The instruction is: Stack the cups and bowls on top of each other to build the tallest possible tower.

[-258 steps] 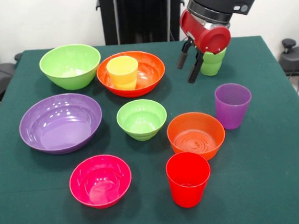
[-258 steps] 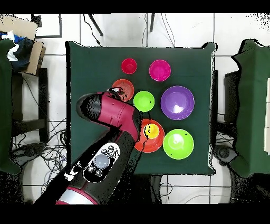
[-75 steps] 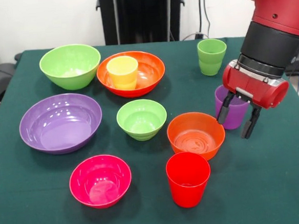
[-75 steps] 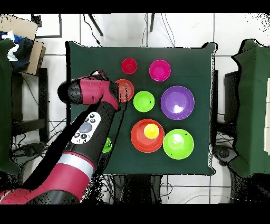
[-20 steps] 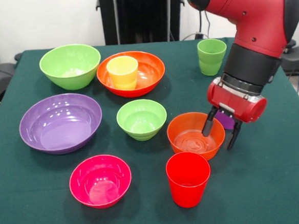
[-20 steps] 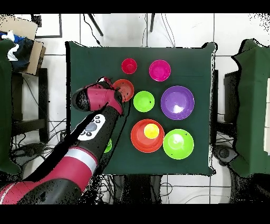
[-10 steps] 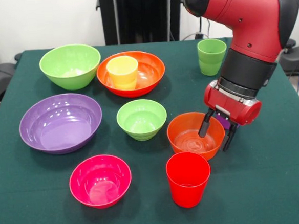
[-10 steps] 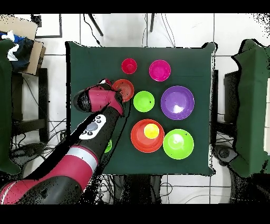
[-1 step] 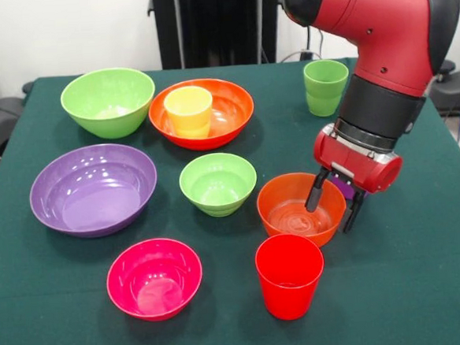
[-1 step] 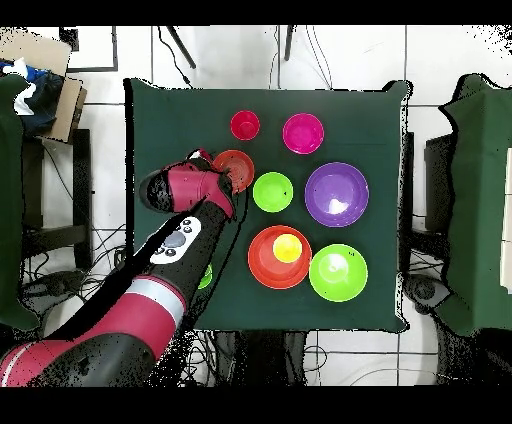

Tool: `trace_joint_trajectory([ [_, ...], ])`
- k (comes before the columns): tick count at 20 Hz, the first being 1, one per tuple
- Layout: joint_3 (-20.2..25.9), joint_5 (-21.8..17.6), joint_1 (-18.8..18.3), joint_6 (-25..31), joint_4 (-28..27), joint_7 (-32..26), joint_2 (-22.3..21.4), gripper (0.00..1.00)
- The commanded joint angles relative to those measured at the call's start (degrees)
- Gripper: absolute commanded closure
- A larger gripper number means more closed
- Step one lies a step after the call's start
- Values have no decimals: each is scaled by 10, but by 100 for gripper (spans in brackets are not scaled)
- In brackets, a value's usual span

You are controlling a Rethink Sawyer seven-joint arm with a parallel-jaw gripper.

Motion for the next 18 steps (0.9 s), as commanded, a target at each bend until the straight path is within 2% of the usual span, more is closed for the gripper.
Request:
trace_joint_trajectory([
  [1, 86, -30, -12, -41, 24, 22, 23, 0],
  [18, 105, -35, -28, -40, 23, 7, 30, 0],
])
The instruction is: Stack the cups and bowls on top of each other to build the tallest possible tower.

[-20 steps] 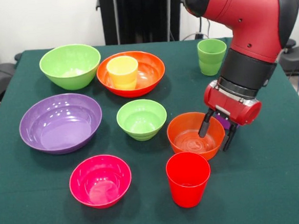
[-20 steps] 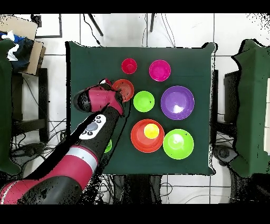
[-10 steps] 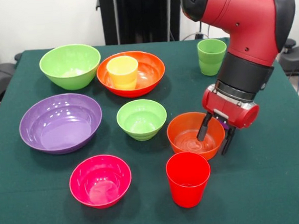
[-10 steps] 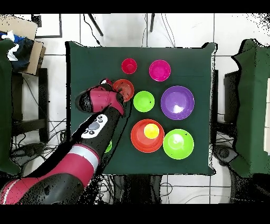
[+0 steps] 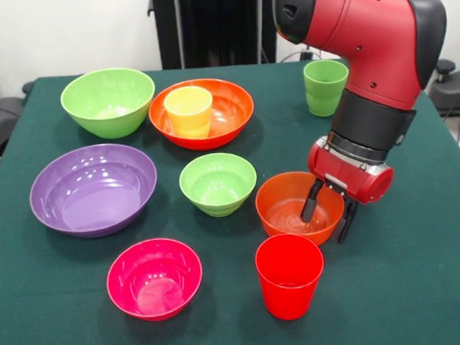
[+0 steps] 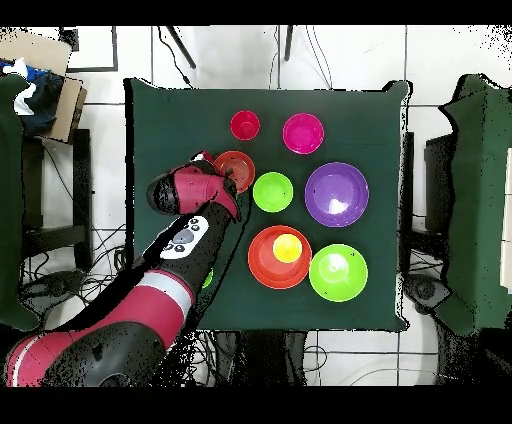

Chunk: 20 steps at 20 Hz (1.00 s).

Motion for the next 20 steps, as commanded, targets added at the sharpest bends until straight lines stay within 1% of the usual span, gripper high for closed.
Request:
trace_joint_trajectory([
  [1, 91, -35, -18, -10, 20, 6, 15, 0],
  [20, 87, -35, -16, 3, 15, 3, 18, 0],
])
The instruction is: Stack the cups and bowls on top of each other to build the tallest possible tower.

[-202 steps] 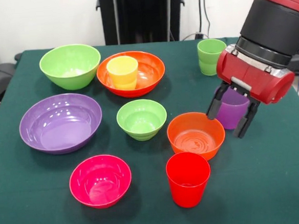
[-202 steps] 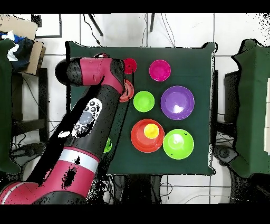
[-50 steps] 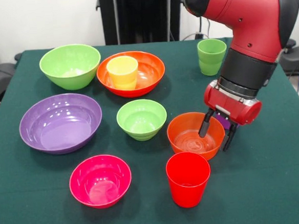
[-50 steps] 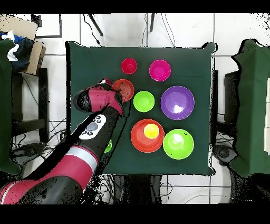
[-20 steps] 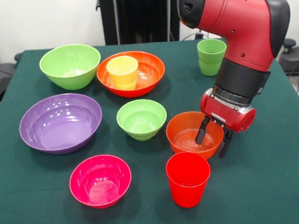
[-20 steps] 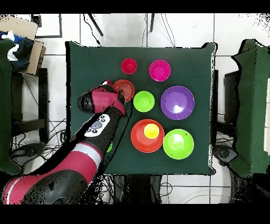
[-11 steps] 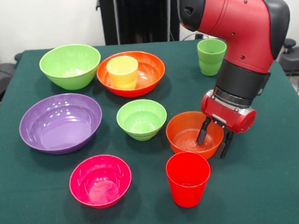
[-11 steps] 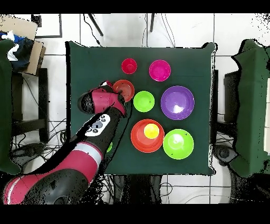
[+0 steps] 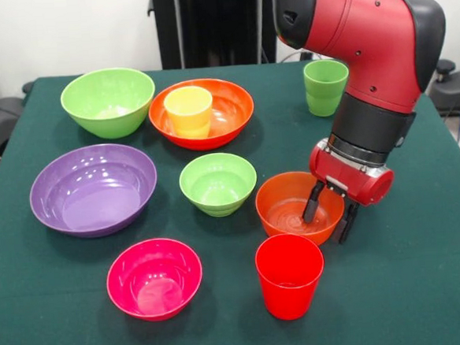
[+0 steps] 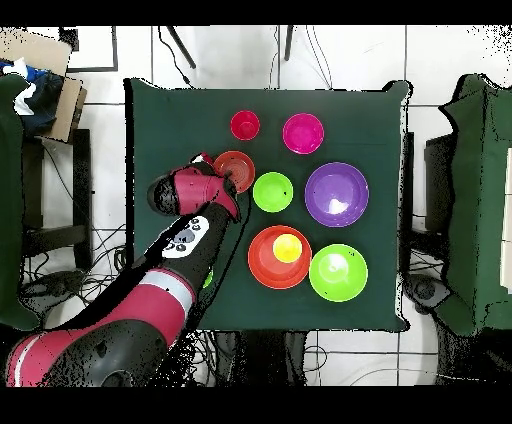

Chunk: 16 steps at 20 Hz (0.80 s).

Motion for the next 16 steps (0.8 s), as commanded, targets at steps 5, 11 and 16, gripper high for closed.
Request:
trace_joint_trajectory([
  [5, 78, -37, -14, 12, 14, 0, 12, 0],
  [11, 77, -37, -14, 19, 12, -3, 10, 0],
  [16, 76, -37, -14, 25, 11, -5, 10, 0],
])
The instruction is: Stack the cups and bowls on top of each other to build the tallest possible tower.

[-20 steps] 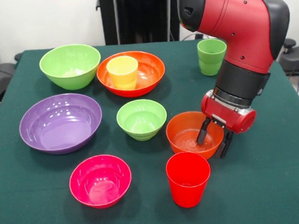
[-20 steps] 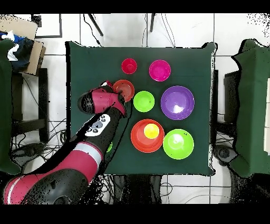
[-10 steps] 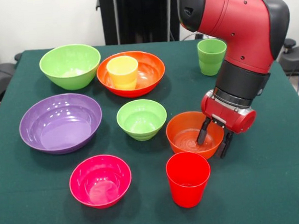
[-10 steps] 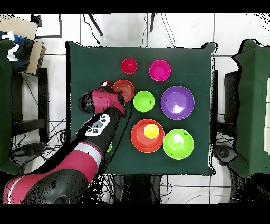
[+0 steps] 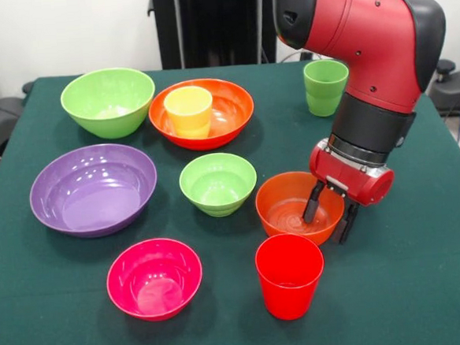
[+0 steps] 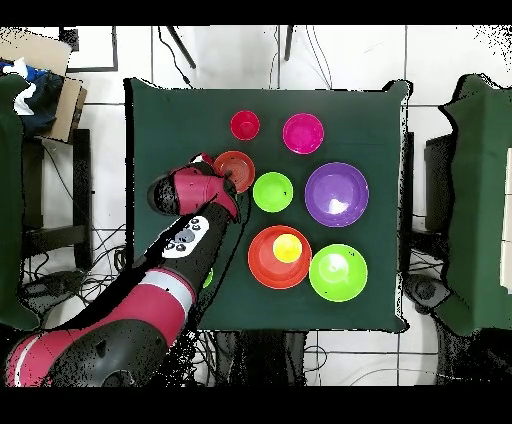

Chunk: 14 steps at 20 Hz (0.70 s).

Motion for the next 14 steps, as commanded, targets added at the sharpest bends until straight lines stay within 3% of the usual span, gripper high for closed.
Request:
trace_joint_trajectory([
  [1, 76, -37, -15, 25, 11, -5, 10, 0],
  [14, 74, -37, -13, 30, 11, -6, 9, 0],
])
